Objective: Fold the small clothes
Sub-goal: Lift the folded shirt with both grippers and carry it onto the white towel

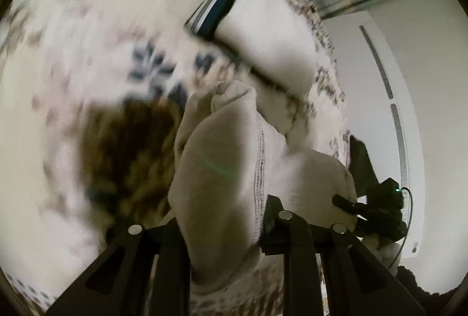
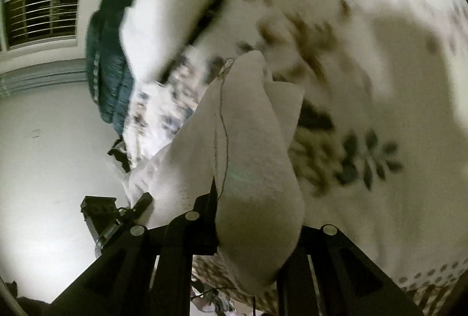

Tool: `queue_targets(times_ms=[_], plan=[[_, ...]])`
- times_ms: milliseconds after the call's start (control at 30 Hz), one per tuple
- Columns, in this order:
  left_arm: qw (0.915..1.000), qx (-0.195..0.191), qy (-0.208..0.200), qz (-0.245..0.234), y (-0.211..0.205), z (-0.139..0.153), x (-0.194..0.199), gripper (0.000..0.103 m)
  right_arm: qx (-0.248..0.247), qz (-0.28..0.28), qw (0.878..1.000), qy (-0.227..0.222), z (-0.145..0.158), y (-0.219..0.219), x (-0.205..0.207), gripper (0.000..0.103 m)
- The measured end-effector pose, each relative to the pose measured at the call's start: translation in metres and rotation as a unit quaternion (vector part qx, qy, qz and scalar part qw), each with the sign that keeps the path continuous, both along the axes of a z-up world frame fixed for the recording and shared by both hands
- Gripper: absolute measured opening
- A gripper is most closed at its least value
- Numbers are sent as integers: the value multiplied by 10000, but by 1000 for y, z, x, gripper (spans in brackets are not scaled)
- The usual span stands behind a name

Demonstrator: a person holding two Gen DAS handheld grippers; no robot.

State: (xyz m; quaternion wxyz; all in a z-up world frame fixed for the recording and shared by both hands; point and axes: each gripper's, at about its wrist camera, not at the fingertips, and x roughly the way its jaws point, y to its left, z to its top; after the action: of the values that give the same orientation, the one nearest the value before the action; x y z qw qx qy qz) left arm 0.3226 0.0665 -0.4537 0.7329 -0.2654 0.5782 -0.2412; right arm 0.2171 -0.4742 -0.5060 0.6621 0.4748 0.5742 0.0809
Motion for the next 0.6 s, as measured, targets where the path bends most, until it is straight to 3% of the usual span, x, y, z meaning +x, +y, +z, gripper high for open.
queue_targets(times_ms=[167, 333, 467, 600], plan=[[9991, 37, -420, -23, -15, 42, 67, 19, -190, 11, 9991, -380, 54, -8, 63, 14], [9966, 95, -809, 81, -34, 72, 144, 19, -390, 77, 9964, -755, 88, -14, 147, 14], [9942, 158, -1049, 190, -47, 77, 210, 20, -484, 129, 9938, -991, 94, -23, 222, 14], [9922, 545, -1102, 188, -64, 56, 270, 22, -565, 165, 9932, -1009, 71, -35, 287, 14]])
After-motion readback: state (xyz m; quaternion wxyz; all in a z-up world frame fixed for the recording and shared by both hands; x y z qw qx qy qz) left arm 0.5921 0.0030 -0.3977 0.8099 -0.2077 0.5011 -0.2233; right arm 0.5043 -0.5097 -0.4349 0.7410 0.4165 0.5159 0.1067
